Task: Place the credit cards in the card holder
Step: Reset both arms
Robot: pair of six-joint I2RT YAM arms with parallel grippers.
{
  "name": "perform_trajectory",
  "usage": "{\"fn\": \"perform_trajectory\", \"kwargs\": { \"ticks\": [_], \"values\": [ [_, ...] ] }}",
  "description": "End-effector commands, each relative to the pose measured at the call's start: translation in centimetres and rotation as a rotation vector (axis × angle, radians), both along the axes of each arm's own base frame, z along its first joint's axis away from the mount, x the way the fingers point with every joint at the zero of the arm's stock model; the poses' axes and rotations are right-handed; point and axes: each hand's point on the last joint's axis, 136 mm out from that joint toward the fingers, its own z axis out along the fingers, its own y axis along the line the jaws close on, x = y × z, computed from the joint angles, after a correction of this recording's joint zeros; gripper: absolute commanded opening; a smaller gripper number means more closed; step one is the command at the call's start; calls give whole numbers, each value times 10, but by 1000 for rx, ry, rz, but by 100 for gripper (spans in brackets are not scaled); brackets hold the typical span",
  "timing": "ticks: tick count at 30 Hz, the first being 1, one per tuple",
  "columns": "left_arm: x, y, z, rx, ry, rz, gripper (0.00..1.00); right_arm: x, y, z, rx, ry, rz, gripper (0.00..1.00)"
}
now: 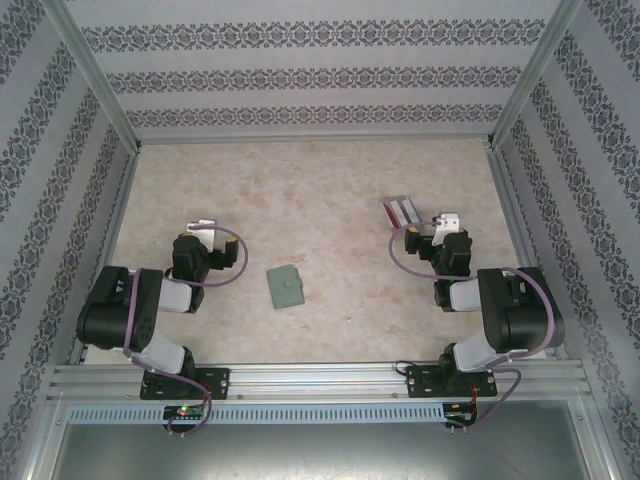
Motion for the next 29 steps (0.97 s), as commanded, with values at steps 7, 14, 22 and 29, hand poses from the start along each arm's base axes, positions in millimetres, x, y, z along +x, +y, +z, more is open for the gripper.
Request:
{"fn": "perform_trajectory", "kwargs": {
  "ticks": [7,14,22,29],
  "values": [
    [28,11,28,-51,-53,61,100,24,4,29,17,-52,30,98],
    [28,11,28,-51,-58,63,100,24,5,29,-14,-50,17,98],
    [28,12,28,-49,-55,69,100,25,7,28,-22,-45,18,98],
    [28,12,28,-50,-56,69,100,21,12,30,-25,-64,48,98]
  ]
}}
